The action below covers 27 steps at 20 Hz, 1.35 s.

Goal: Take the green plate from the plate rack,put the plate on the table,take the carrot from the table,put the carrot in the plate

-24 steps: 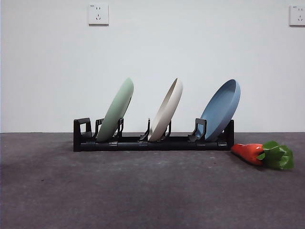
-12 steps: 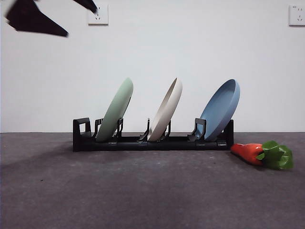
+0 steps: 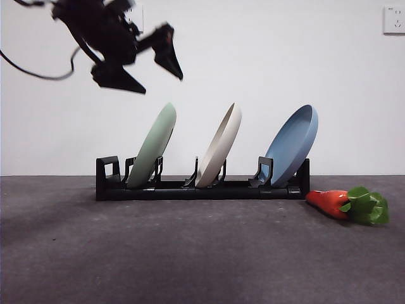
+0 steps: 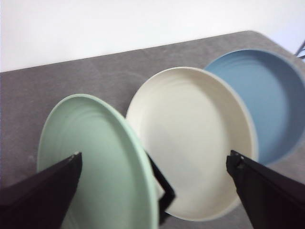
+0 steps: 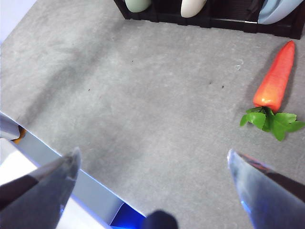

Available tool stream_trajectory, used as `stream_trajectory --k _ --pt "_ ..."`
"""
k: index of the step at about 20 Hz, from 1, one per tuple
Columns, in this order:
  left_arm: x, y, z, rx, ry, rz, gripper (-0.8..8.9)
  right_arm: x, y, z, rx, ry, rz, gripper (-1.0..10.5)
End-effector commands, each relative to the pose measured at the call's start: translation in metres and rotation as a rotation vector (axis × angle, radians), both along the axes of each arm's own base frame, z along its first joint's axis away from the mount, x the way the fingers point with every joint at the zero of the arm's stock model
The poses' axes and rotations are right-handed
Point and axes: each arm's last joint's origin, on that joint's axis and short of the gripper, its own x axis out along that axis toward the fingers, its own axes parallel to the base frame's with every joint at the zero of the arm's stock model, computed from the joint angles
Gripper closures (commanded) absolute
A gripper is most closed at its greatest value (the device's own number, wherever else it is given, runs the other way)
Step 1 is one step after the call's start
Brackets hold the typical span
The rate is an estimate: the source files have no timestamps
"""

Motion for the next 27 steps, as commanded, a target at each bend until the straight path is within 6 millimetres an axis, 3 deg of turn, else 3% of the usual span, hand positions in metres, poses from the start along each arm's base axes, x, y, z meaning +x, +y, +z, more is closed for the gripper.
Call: stream_trajectory --k 1,7,12,15,23,27 --pt "0.010 -0.006 -0.019 0.032 0.008 0.027 2.48 0.000 0.000 0.001 0.000 -0.002 -0.002 3.2" --pt "0.021 -0.013 -0.050 0.054 0.068 0.033 2.86 0.000 0.000 0.001 0.000 -0.003 -0.002 3.2" --pt "0.021 -0.015 -0.052 0.039 0.087 0.000 7.21 0.000 0.000 0.001 -0.001 -0.003 -0.002 3.2" --pt "0.020 -0.016 -0.052 0.025 0.091 -0.029 8.21 0.000 0.000 0.001 -0.001 -0.002 -0.002 3.2" --pt "0.018 -0.017 -0.047 -0.015 0.096 -0.087 8.22 0.001 0.000 0.000 -0.001 0.001 -0.002 3.2" --pt "0.011 -0.014 -0.028 -0.051 0.066 -0.088 8.21 0.001 0.000 0.000 -0.001 0.001 -0.002 3.2"
